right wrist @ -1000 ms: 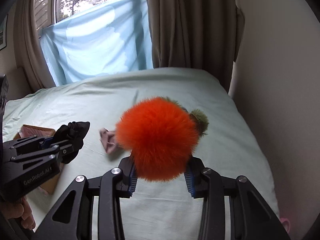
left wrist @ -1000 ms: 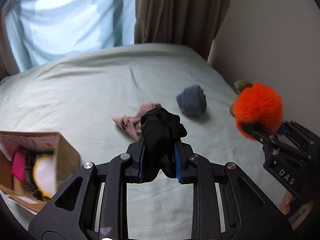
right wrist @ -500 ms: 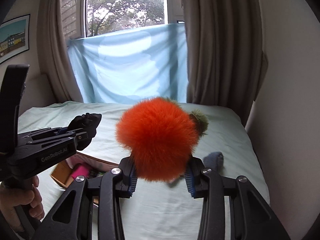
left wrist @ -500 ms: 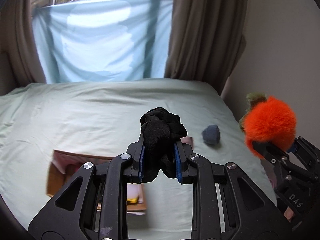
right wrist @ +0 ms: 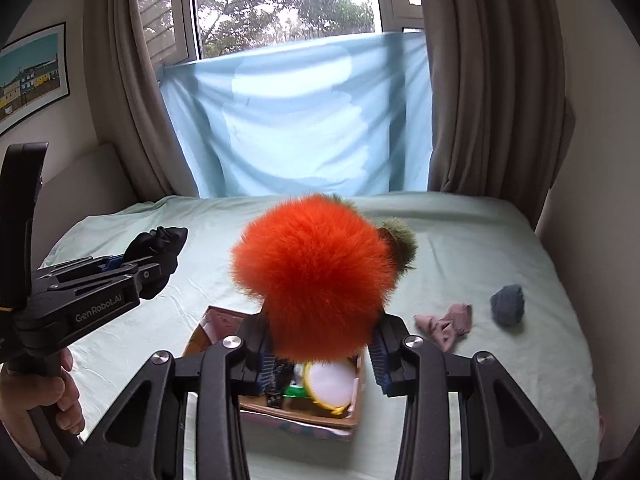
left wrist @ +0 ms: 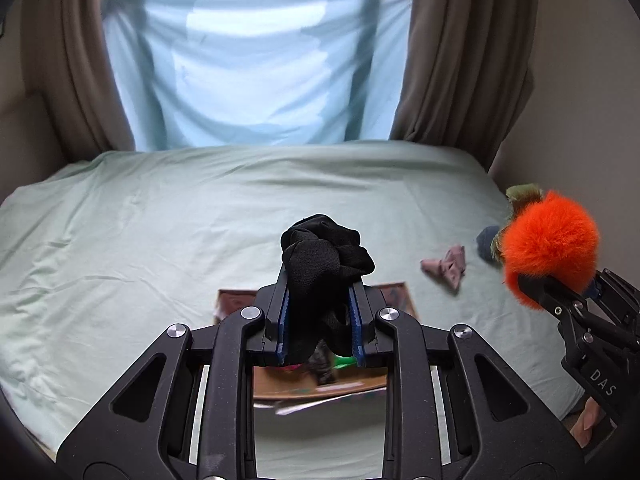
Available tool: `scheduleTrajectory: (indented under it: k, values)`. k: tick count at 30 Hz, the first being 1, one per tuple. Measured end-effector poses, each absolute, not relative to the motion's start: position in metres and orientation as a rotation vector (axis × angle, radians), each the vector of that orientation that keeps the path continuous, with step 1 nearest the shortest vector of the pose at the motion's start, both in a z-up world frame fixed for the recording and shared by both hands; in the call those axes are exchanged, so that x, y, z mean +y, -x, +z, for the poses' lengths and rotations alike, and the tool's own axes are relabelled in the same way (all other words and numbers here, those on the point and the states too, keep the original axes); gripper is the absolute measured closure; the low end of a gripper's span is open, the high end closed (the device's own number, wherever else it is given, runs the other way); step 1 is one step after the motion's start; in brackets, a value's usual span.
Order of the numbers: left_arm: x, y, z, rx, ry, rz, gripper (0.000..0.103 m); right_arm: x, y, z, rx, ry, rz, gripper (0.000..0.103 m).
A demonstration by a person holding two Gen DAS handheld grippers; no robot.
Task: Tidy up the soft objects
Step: 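Carry the black sock and orange pompom over the box with both tools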
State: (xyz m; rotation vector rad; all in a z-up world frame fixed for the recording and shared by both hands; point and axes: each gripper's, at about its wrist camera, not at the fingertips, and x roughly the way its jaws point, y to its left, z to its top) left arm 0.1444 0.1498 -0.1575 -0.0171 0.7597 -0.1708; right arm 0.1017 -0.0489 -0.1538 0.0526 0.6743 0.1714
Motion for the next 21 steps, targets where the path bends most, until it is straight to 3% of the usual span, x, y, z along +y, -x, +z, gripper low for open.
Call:
scheduleTrajectory:
  k: [8, 21]
  values:
    - [0.192, -0.169, -0.21, 0.877, -0.022, -0.185, 0.082, -0.006, -0.126, -0.198, 0.778, -0.064, 0.12, 0.067]
    - [0.194, -0.208, -0.318, 1.083, -0.025, -0.183, 0.082, 0.013, -0.173, -0.282, 0.946, 0.008, 0.163, 0.067]
